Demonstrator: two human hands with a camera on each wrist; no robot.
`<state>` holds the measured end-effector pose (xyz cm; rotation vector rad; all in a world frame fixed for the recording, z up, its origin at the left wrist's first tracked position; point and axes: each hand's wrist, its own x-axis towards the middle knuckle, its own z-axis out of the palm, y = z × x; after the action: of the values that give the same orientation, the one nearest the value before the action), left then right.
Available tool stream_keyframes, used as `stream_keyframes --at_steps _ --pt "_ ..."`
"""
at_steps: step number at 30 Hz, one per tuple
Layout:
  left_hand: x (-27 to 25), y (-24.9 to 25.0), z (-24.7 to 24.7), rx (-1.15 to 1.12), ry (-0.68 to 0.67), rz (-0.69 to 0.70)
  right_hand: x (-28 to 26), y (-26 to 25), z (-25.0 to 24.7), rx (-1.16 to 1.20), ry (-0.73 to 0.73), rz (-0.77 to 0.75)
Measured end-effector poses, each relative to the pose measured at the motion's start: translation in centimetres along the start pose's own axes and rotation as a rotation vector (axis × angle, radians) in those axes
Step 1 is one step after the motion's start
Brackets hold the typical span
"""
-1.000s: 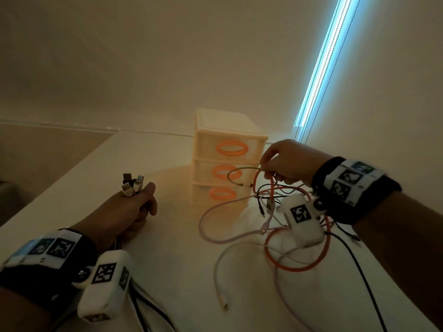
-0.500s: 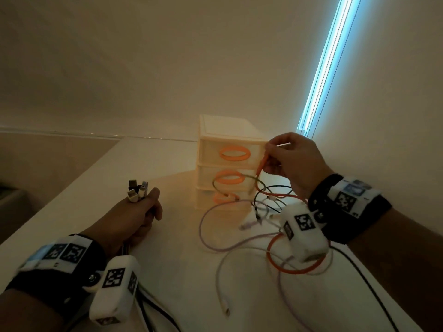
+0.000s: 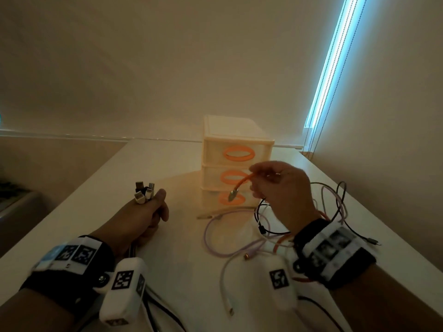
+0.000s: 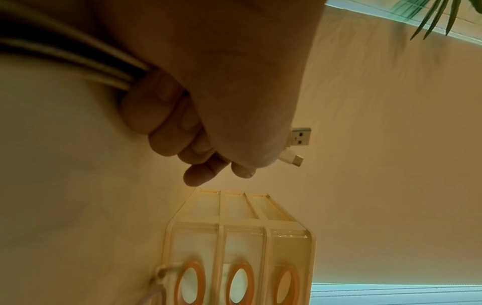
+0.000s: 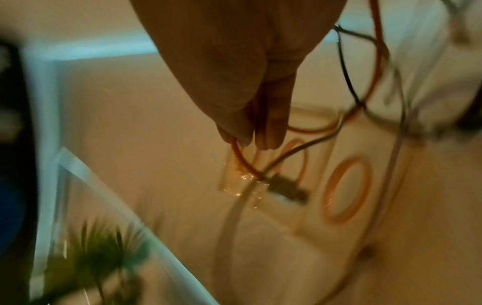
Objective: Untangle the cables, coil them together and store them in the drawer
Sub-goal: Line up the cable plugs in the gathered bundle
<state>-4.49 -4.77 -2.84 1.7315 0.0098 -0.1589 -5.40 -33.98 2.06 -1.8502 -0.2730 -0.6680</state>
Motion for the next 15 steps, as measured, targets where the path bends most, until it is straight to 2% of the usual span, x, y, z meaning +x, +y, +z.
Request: stream_keyframes --at_steps 2,5,7,9,11,14,15 --pt "-0.1 0.0 0.1 0.002 0.002 0.006 -0.3 1.8 0.1 -0.489 -0.010 -0.266" --pt "0.0 -0.2 0.1 0.009 0.012 0.015 0.0 2.6 -0.6 -0.716 0.061 -0.328" --pt "0.1 -0.2 0.2 -0.003 0.015 0.014 0.4 2.5 -1.2 -0.764 0.169 -0.303" --pt "0.0 -0.1 0.4 -0.044 0.009 0.018 0.2 2.6 -1.6 -0.719 0.191 -0.273" --pt "-0.3 0.2 1.1 -0.094 -0.005 0.034 -0.1 2.9 -1.8 -0.610 0.119 -0.240" --pt "-1.0 1.4 2.7 -0.174 -0.058 0.085 -0.4 3.1 -2.0 -0.491 0.013 -0.068" --pt "-1.3 2.0 3.4 -0.196 -0.085 0.106 -0.5 2.9 -1.9 -0.485 0.008 -0.057"
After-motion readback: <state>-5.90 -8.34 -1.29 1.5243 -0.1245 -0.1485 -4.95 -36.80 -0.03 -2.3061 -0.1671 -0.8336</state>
